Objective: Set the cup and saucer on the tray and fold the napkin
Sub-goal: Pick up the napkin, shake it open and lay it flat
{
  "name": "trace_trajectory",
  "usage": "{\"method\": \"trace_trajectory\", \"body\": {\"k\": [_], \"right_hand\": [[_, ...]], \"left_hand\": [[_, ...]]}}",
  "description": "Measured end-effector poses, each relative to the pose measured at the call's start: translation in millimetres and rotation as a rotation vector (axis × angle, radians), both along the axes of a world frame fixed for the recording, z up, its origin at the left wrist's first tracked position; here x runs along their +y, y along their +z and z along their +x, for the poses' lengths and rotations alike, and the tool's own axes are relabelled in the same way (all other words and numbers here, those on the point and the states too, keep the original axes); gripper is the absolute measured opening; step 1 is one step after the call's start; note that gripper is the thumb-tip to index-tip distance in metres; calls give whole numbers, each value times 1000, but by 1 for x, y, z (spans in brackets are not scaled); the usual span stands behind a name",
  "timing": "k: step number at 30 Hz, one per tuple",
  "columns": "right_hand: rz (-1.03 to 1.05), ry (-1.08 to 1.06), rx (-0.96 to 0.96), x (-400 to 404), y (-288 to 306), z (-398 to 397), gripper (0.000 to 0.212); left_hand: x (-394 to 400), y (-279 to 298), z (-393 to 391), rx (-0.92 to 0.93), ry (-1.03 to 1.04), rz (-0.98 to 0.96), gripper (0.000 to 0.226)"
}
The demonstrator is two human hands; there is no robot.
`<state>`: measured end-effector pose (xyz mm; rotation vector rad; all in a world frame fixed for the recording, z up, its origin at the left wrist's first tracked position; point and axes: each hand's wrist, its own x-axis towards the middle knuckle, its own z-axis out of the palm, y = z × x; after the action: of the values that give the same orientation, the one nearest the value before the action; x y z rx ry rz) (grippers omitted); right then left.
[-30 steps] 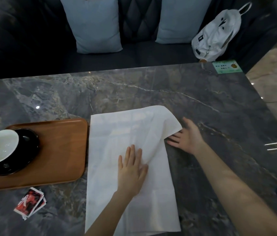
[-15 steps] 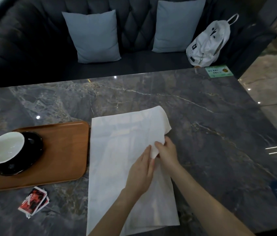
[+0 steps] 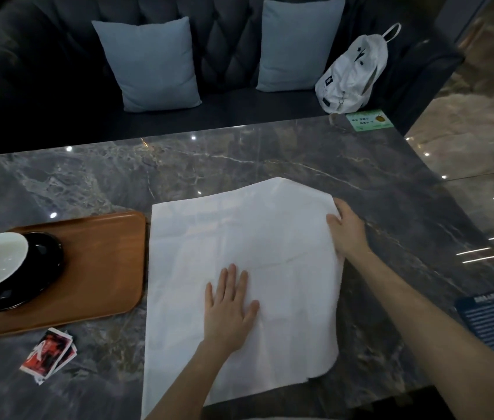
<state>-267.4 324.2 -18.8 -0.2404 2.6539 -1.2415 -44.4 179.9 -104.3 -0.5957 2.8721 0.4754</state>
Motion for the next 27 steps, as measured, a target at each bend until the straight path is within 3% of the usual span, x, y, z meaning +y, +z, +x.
{"method": "trace_trajectory", "body": {"k": [5, 7, 9, 11, 16, 19, 24, 27], "right_hand": [[183, 27, -11, 15, -13, -18, 43], [31, -79, -113, 14, -21, -18, 40], [-233, -250, -339, 15, -26, -13, 39], [-293, -267, -483, 22, -33, -3, 40], [109, -131, -259, 37, -42, 18, 34], [284, -137, -140, 42, -40, 24, 30], [208, -165, -149, 46, -33, 30, 34], [70, -79, -284, 52, -28, 28, 45]], "left_hand": [[-5, -2, 1, -84, -15, -58, 64], [-6, -3, 0, -86, -18, -92, 64], [-6, -5, 1, -81, -17, -107, 64], [-6, -6, 2, -61, -19, -104, 64], [-5, -12, 2, 3, -26, -78, 65], [-2, -12, 2, 59, -41, -45, 77], [-2, -9, 3, 70, -37, -24, 82], [-2, -10, 3, 42, -41, -47, 80]]}}
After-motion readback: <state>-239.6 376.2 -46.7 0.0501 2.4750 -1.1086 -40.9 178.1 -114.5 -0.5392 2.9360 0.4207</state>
